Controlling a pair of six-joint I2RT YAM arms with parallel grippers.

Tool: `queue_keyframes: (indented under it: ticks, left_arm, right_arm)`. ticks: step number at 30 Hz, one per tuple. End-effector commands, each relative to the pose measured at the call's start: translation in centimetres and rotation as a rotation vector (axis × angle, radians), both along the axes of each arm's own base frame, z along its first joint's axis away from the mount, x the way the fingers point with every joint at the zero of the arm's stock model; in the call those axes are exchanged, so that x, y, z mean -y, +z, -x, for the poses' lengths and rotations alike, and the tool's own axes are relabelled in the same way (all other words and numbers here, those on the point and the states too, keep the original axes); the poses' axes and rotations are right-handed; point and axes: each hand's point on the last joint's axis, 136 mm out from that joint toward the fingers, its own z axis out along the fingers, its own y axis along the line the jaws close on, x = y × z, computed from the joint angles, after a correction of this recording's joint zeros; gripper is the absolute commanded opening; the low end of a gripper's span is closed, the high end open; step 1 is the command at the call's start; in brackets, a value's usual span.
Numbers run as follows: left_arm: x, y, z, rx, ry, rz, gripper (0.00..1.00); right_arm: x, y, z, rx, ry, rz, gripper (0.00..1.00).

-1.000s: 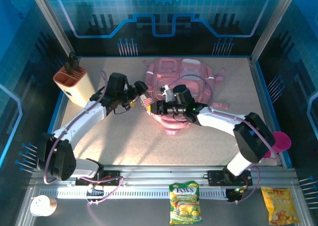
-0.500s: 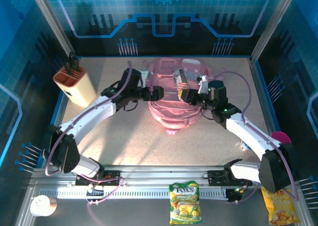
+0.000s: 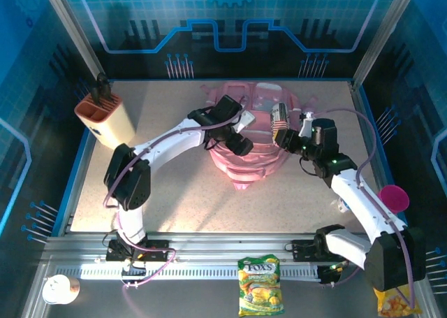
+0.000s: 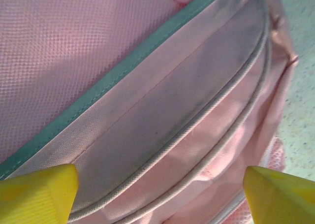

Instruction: Pack books, pencil case, and school supplies into a backpack

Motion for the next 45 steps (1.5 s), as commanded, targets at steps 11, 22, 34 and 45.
queue_keyframes:
  ticks: [11, 22, 34, 45]
  left_arm:
    - [0.6, -2.4, -2.5, 0.055, -0.081, -0.198, 0.59]
    - [1.4, 3.5, -4.0, 0.188, 0.025, -0.045, 0.31]
    - [2.7, 5.5, -4.5, 0.211, 0.086, 0.100, 0.13]
    - [3.4, 6.1, -4.7, 0.214, 0.087, 0.145, 0.13]
  right_arm:
    - [0.7, 1.1, 0.3, 0.029, -0.013, -0.013, 0.37]
    - [1.6, 1.2, 0.8, 0.023, -0.049, -0.013, 0.37]
    - [3.8, -1.1, 4.2, -0.193, -0.195, -0.095, 0.37]
    - [-1.5, -1.5, 4.9, -0.268, 0.041, -0.264, 0.36]
